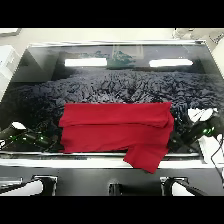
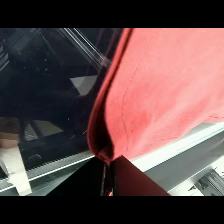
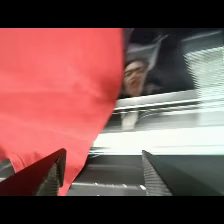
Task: Fold the clothes and pants, and hang the long-sleeved shirts on hangers.
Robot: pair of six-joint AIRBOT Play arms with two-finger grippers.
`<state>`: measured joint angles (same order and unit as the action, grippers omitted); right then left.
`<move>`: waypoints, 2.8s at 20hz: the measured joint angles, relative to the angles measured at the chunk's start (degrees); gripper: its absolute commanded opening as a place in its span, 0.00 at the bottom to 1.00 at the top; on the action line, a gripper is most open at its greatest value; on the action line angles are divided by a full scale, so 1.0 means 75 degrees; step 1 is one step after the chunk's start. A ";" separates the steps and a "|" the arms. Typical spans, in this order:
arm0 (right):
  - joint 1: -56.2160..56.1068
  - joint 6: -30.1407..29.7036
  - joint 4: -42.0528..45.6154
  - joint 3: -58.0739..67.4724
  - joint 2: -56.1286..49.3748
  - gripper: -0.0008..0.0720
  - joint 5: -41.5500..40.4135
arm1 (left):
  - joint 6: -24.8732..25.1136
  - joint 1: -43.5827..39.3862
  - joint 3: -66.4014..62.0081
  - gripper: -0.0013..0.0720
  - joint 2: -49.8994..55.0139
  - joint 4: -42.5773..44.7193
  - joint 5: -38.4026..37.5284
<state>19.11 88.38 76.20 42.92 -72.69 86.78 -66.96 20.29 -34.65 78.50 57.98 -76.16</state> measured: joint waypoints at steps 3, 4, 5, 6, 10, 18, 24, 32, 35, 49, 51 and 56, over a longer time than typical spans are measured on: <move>0.0000 -0.0388 -0.0638 -0.0772 0.0111 0.76 -0.0530 | 0.0012 0.0000 0.0003 0.04 -0.0090 0.0020 0.0006; 0.0000 -0.0481 -0.0848 -0.0930 0.0131 0.74 -0.0682 | 0.0012 0.0000 0.0003 0.04 -0.0122 0.0035 0.0003; 0.0000 -0.0539 -0.1003 -0.1046 0.0143 0.68 -0.0796 | 0.0012 0.0000 0.0003 0.04 -0.0157 0.0052 0.0003; 0.0000 -0.0589 -0.1125 -0.1145 0.0152 0.55 -0.0880 | 0.0015 0.0000 0.0003 0.04 -0.0187 0.0058 0.0000; 0.0000 -0.0641 -0.1460 -0.1469 0.0169 0.06 -0.1323 | 0.0015 0.0000 0.0006 0.04 -0.0268 0.0020 -0.0052; 0.0000 -0.0898 -0.1562 -0.0376 0.0277 0.06 -0.0711 | -0.0003 0.0009 -0.0851 0.04 -0.0364 0.0006 -0.0618; -0.0239 -0.0714 -0.1594 0.2678 -0.0796 0.06 -0.0405 | -0.0895 -0.0152 -0.3142 0.04 0.0513 -0.0035 -0.0618; -0.0787 -0.0291 -0.1746 0.6070 -0.3797 0.06 -0.0892 | -0.2110 -0.0807 -0.7114 0.04 0.3346 -0.0294 -0.0571; -0.0816 -0.0227 -0.2020 0.6385 -0.4436 0.09 -0.0959 | -0.2363 -0.0953 -0.7711 0.06 0.4106 -0.0347 -0.0612; 0.1207 -0.0239 -0.2238 0.6321 -0.4436 1.00 0.0303 | -0.2774 0.0370 -0.9296 0.93 0.3480 0.0038 -0.2608; 0.1376 -0.0411 -0.2340 0.5945 -0.4587 1.00 0.0140 | -0.2879 0.0414 -0.9340 0.93 0.3110 0.0114 -0.2777; 0.1472 -0.1131 -0.4057 0.5450 -0.5082 0.99 0.0026 | -0.2932 -0.0166 -0.9378 0.93 0.2340 0.0163 -0.2967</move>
<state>30.15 79.90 45.78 83.79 -110.80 86.98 -88.95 19.05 -104.99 96.05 59.20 -98.41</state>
